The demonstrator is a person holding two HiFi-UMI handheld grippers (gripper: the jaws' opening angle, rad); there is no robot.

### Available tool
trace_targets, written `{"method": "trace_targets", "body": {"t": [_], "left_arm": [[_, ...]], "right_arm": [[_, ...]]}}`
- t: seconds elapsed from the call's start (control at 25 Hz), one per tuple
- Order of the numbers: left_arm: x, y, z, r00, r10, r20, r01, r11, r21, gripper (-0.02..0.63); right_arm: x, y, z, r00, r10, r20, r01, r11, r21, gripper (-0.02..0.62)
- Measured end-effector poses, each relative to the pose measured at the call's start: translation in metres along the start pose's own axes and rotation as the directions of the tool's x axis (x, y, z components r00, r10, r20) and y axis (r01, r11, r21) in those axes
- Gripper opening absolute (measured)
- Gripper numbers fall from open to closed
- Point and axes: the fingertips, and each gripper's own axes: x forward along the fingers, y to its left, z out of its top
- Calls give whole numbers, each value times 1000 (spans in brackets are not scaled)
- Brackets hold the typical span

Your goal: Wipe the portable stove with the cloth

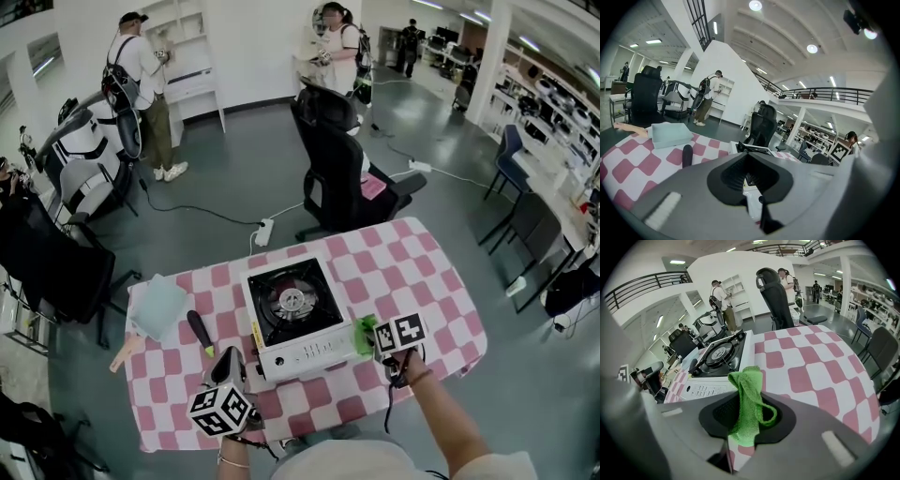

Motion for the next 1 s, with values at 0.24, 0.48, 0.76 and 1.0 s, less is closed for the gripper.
{"method": "trace_targets", "body": {"t": [0.24,0.48,0.76,1.0], "left_arm": [[-2,1,-1,1000,-25,-18,26,1000,13,0],[-9,5,-9,996,-69,-49,70,997,28,0],[-27,12,-26,987,-131,-96,136,989,54,0],[-49,29,-43,980,-149,-131,158,985,66,0]], "right_arm": [[-17,-3,3,996,-8,88,6,1000,23,83],[-36,24,0,976,36,213,-42,999,23,83],[-33,87,-29,957,100,271,-97,995,-22,83],[-13,139,-55,935,123,332,-106,992,-71,83]]}}
